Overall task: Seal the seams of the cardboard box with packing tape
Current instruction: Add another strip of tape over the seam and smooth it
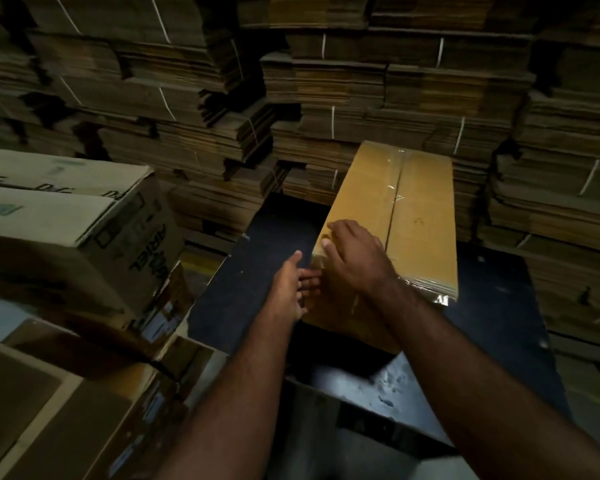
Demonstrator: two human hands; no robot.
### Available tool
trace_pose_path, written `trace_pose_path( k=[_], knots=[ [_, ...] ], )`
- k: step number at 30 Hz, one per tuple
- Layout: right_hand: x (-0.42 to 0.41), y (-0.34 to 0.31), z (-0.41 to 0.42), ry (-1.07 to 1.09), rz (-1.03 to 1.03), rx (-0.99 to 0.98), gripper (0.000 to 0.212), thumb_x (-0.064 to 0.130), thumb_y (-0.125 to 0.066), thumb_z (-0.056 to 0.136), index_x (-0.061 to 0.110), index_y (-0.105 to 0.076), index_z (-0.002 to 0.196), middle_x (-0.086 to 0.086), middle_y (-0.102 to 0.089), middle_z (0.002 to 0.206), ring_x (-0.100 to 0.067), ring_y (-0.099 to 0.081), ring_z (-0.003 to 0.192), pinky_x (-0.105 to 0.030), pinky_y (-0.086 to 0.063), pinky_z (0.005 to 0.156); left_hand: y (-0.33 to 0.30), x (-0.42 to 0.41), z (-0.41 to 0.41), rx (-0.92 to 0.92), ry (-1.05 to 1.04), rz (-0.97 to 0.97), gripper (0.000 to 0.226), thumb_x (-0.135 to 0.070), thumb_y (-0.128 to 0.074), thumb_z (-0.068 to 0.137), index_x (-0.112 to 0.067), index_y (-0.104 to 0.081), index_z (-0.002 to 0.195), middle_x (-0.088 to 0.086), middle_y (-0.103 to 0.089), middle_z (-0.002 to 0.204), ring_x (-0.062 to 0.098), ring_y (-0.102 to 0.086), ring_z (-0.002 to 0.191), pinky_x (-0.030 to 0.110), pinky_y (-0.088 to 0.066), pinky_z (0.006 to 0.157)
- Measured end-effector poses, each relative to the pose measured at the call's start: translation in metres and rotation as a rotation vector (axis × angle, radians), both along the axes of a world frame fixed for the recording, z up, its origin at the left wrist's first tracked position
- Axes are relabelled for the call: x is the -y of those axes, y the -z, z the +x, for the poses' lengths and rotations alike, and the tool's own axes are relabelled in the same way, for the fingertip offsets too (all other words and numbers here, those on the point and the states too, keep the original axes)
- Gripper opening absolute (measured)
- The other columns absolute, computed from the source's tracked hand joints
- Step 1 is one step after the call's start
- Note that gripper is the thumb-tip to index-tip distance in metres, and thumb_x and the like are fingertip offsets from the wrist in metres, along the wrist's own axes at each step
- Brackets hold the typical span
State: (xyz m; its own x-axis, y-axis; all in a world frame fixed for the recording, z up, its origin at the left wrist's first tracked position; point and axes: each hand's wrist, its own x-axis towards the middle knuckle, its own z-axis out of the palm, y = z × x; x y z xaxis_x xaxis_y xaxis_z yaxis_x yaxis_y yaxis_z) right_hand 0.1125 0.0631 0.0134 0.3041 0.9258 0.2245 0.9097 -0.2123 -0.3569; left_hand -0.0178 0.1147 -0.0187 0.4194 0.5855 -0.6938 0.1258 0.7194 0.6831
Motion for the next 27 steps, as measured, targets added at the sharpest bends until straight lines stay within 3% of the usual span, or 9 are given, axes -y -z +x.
trace_pose_path(
  k=[8, 12, 15, 17, 19, 21, 23, 27],
  knots=[
    [-0.009, 0.017, -0.010, 0.001, -0.066, 0.058, 0.055, 0.045, -0.030, 0.100, 0.013, -0.042, 0.144, -0.006, -0.044, 0.147, -0.021, -0.040, 0.134, -0.046, -0.034, 0.109, 0.022, -0.017, -0.006, 0.118, -0.062, -0.094, 0.025, -0.039, -0.063, 0.091, -0.017, -0.070, 0.082, 0.000, -0.064, 0.077, 0.019, -0.058, 0.078, 0.033, -0.043, 0.071],
    [-0.009, 0.019, -0.009, -0.004, -0.087, 0.117, 0.059, 0.049, -0.025, 0.100, 0.012, -0.042, 0.144, -0.006, -0.044, 0.147, -0.021, -0.039, 0.135, -0.046, -0.035, 0.110, 0.028, -0.023, -0.007, 0.127, -0.096, 0.097, 0.022, -0.029, -0.067, 0.093, -0.017, -0.069, 0.075, -0.002, -0.063, 0.068, 0.019, -0.060, 0.073, 0.035, -0.046, 0.077],
    [-0.008, 0.019, -0.011, -0.011, -0.153, 0.156, 0.069, 0.053, -0.017, 0.098, 0.012, -0.034, 0.150, -0.007, -0.035, 0.155, -0.021, -0.029, 0.142, -0.044, -0.026, 0.115, 0.029, -0.027, -0.005, 0.108, -0.119, 0.293, 0.025, -0.024, -0.061, 0.098, -0.016, -0.067, 0.076, -0.008, -0.062, 0.057, 0.004, -0.057, 0.052, 0.018, -0.044, 0.053],
    [-0.007, 0.018, -0.013, -0.022, -0.197, 0.172, 0.078, 0.057, -0.008, 0.092, 0.012, -0.028, 0.153, -0.007, -0.028, 0.158, -0.022, -0.023, 0.145, -0.044, -0.023, 0.117, 0.032, -0.030, -0.002, 0.086, -0.146, 0.415, 0.024, -0.022, -0.061, 0.099, -0.011, -0.067, 0.078, -0.006, -0.061, 0.057, -0.002, -0.054, 0.046, 0.014, -0.042, 0.044],
    [-0.008, 0.019, -0.013, -0.033, -0.228, 0.193, 0.081, 0.058, -0.007, 0.092, 0.010, -0.025, 0.154, -0.009, -0.025, 0.159, -0.023, -0.021, 0.147, -0.045, -0.023, 0.118, 0.033, -0.031, 0.003, 0.067, -0.169, 0.514, 0.026, -0.023, -0.061, 0.098, -0.009, -0.066, 0.076, -0.001, -0.061, 0.061, 0.000, -0.055, 0.050, 0.015, -0.043, 0.047],
    [-0.008, 0.021, -0.012, -0.037, -0.234, 0.213, 0.078, 0.057, -0.013, 0.095, 0.006, -0.026, 0.153, -0.012, -0.027, 0.158, -0.025, -0.023, 0.146, -0.047, -0.026, 0.117, 0.040, -0.031, 0.012, 0.044, -0.171, 0.592, 0.029, -0.029, -0.062, 0.097, -0.010, -0.067, 0.075, 0.007, -0.067, 0.067, 0.010, -0.059, 0.062, 0.025, -0.048, 0.058],
    [-0.009, 0.022, -0.013, -0.037, -0.244, 0.233, 0.078, 0.056, -0.016, 0.097, 0.002, -0.029, 0.152, -0.016, -0.030, 0.157, -0.029, -0.026, 0.145, -0.047, -0.028, 0.116, 0.049, -0.029, 0.021, 0.033, -0.200, 0.638, 0.028, -0.034, -0.062, 0.096, -0.015, -0.066, 0.076, 0.006, -0.070, 0.073, 0.017, -0.063, 0.068, 0.034, -0.052, 0.064],
    [-0.010, 0.024, -0.015, -0.024, -0.258, 0.238, 0.080, 0.055, -0.015, 0.096, -0.001, -0.031, 0.150, -0.020, -0.032, 0.156, -0.033, -0.029, 0.144, -0.044, -0.025, 0.115, 0.057, -0.019, 0.033, 0.037, -0.273, 0.663, 0.023, -0.040, -0.059, 0.097, -0.019, -0.062, 0.087, 0.003, -0.070, 0.084, 0.022, -0.067, 0.081, 0.037, -0.055, 0.071]
  ],
)
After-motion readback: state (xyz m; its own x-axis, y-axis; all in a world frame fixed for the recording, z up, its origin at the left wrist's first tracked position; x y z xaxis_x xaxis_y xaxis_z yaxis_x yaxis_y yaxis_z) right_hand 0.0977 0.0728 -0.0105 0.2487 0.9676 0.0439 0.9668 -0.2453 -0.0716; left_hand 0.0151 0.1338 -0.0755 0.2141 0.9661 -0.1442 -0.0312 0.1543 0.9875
